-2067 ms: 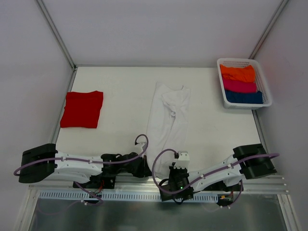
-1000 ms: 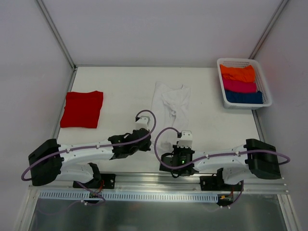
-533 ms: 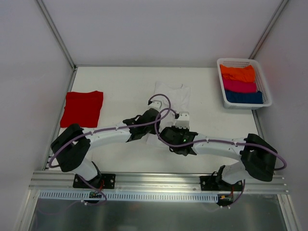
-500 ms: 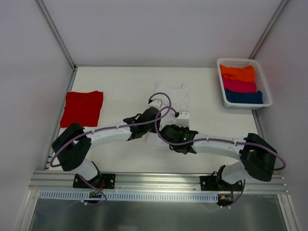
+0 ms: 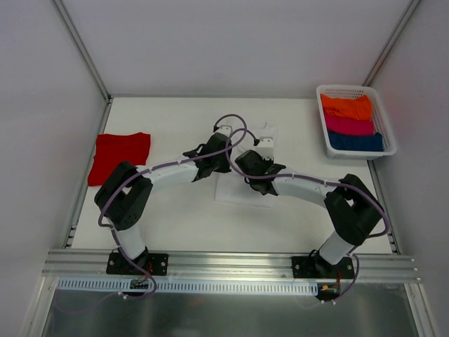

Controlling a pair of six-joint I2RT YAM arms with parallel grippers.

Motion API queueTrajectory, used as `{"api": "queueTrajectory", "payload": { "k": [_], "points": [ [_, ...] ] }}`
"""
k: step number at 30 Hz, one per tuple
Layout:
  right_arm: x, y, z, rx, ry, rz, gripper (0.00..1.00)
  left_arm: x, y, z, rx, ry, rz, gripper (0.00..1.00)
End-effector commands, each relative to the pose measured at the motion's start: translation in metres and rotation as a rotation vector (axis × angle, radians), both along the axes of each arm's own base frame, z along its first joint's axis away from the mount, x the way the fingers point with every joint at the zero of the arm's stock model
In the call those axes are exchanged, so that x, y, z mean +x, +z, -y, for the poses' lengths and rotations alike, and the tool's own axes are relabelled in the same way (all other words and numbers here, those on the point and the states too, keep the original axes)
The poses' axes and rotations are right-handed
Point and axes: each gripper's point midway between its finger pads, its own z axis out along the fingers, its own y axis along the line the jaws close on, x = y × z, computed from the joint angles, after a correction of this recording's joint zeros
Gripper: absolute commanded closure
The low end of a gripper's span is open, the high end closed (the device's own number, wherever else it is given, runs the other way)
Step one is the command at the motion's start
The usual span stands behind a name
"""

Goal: Fold and stack the t-shirts
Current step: Fold the folded rectangular tshirt in 1/3 of the way

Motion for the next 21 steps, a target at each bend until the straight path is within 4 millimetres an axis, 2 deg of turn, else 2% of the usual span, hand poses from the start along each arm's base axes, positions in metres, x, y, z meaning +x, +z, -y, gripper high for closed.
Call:
{"api": "queueTrajectory", "payload": {
  "k": [1,2,3,4,5,6,7,9,10,11,12,13,14,15,16,17,18,19,20,21],
  "points": [
    [0.017,0.003,-0.008,-0.007,0.022,-0.003,0.9,0.013,-0.003,0.004,0.014,-0.033,-0.006,0.8],
    [0.018,0.001,-0.007,0.0,0.005,-0.009,0.74,0.015,-0.012,0.001,0.036,-0.029,-0.032,0.62],
    [0.017,-0.002,-0.005,-0.016,-0.002,-0.024,0.51,0.015,-0.014,0.0,0.041,-0.026,-0.037,0.21],
    [0.02,0.002,-0.005,-0.019,-0.012,-0.013,0.36,0.017,-0.014,-0.003,0.052,-0.008,-0.028,0.03],
    [0.02,0.005,-0.003,-0.029,-0.019,-0.008,0.19,0.018,-0.011,-0.006,0.055,0.004,-0.016,0.01],
    [0.022,0.015,0.001,-0.029,-0.03,0.022,0.08,0.022,-0.004,-0.008,0.056,0.015,0.014,0.01],
    [0.023,0.023,0.003,-0.034,-0.032,0.042,0.06,0.026,0.005,-0.014,0.07,0.042,0.051,0.01],
    [0.026,0.043,0.004,-0.017,-0.025,0.096,0.04,0.03,0.044,-0.016,0.029,0.045,0.156,0.01],
    [0.025,0.066,0.006,0.003,-0.01,0.141,0.04,0.031,0.06,-0.017,0.006,0.046,0.197,0.01],
    [0.024,0.077,0.006,0.025,-0.003,0.163,0.04,0.027,0.087,-0.02,-0.025,0.044,0.251,0.01],
    [0.021,0.087,0.007,0.039,0.015,0.176,0.06,0.023,0.099,-0.019,-0.042,0.035,0.271,0.01],
    [0.016,0.108,0.008,0.083,0.022,0.215,0.14,0.019,0.107,-0.02,-0.053,0.03,0.279,0.01],
    [0.01,0.111,0.01,0.089,0.036,0.215,0.17,0.011,0.117,-0.024,-0.069,0.028,0.29,0.01],
    [0.002,0.116,0.005,0.106,0.068,0.217,0.21,0.002,0.119,-0.021,-0.071,0.012,0.293,0.01],
    [-0.005,0.126,0.005,0.124,0.084,0.235,0.32,-0.008,0.109,-0.023,-0.056,0.005,0.277,0.01],
    [-0.013,0.124,0.005,0.115,0.097,0.22,0.4,-0.016,0.113,-0.024,-0.072,0.001,0.279,0.01],
    [-0.023,0.119,0.001,0.109,0.125,0.205,0.52,-0.024,0.109,-0.022,-0.076,-0.01,0.27,0.04],
    [-0.028,0.115,-0.001,0.114,0.138,0.191,0.82,-0.037,0.095,-0.02,-0.07,-0.03,0.241,0.12],
    [-0.038,0.103,-0.003,0.116,0.143,0.16,0.95,-0.045,0.09,-0.017,-0.097,-0.032,0.21,0.61],
    [-0.041,0.096,-0.004,0.119,0.144,0.141,0.99,-0.05,0.082,-0.016,-0.102,-0.037,0.184,0.92]
  ]
}}
